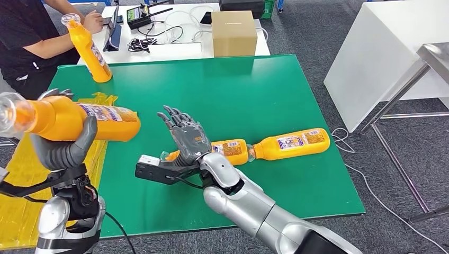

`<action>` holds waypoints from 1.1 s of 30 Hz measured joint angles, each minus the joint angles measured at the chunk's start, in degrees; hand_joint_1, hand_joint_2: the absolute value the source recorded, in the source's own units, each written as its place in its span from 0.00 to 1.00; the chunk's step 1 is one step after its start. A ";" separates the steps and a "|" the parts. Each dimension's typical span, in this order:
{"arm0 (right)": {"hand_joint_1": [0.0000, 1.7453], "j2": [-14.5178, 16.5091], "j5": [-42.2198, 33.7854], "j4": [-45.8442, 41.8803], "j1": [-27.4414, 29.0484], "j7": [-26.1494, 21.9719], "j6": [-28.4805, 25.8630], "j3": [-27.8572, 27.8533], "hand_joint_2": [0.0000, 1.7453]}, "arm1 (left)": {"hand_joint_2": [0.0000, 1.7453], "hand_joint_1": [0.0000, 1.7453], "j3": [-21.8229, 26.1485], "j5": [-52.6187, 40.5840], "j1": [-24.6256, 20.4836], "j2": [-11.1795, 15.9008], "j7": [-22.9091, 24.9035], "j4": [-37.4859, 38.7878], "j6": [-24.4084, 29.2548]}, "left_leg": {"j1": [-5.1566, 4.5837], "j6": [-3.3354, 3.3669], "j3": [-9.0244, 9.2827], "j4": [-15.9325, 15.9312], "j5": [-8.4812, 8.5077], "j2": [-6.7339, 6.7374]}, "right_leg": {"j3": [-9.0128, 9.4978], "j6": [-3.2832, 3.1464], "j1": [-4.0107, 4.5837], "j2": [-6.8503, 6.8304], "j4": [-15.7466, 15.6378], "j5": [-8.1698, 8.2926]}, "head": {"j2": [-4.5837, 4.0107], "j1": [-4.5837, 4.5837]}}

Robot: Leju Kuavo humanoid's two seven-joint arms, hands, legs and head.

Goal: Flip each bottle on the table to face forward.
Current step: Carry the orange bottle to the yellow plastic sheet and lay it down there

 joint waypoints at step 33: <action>0.00 -16.02 -3.46 -31.70 19.86 -6.44 5.27 -13.45 0.00 | 1.00 1.00 13.43 -103.85 3.75 6.10 18.88 17.87 23.13 | 0.05 -0.04 -0.03 -0.03 0.04 -0.01 | -0.05 -0.01 0.01 0.02 -0.05 0.01 | 0.00 -0.01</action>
